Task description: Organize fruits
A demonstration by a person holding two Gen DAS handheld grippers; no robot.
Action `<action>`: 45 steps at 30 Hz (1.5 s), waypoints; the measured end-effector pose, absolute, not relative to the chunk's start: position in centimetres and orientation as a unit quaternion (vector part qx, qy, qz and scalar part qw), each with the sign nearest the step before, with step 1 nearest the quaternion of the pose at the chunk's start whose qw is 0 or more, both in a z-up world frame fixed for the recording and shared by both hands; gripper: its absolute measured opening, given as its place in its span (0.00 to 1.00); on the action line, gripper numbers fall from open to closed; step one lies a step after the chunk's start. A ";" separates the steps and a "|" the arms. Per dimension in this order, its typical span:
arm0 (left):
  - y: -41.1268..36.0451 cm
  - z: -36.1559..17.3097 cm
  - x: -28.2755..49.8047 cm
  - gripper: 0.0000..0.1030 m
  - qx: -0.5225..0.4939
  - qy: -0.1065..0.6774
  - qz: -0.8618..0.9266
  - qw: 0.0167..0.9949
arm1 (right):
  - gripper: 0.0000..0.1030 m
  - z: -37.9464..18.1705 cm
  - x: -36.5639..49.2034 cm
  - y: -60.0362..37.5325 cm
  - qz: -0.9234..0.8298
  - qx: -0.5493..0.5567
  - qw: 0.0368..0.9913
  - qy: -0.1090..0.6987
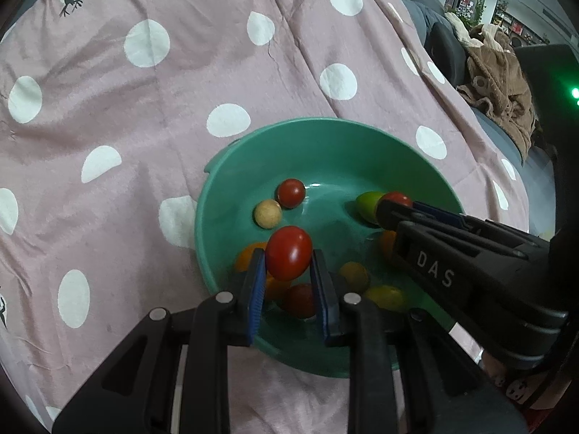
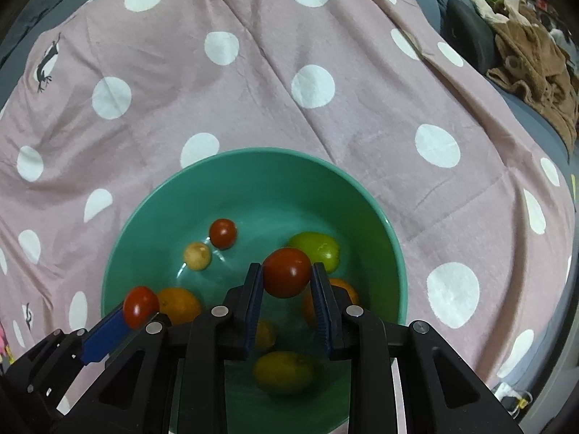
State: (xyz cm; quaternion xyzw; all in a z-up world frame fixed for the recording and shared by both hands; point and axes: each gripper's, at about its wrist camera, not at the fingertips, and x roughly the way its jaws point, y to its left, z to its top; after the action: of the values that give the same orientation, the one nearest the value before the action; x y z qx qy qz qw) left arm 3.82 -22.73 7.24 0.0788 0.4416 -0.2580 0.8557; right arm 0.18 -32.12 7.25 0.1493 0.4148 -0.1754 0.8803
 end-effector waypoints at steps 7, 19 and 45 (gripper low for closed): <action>-22.5 7.8 3.3 0.54 0.073 0.434 -0.261 0.859 | 0.27 7.7 -0.1 -32.4 -0.168 0.160 0.882 0.410; -20.5 11.3 1.9 0.81 0.064 0.398 -0.238 0.884 | 0.47 10.2 -2.0 -32.0 -0.172 0.156 0.898 0.374; -19.4 10.6 1.8 0.81 0.054 0.412 -0.217 0.883 | 0.48 10.5 -2.2 -31.6 -0.199 0.133 0.894 0.378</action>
State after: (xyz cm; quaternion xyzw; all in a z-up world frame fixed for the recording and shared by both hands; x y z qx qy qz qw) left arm 1.85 -19.41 10.58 0.0539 0.4125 -0.2169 0.8831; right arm -2.19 -31.61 10.47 0.1332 0.3778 -0.1988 0.8944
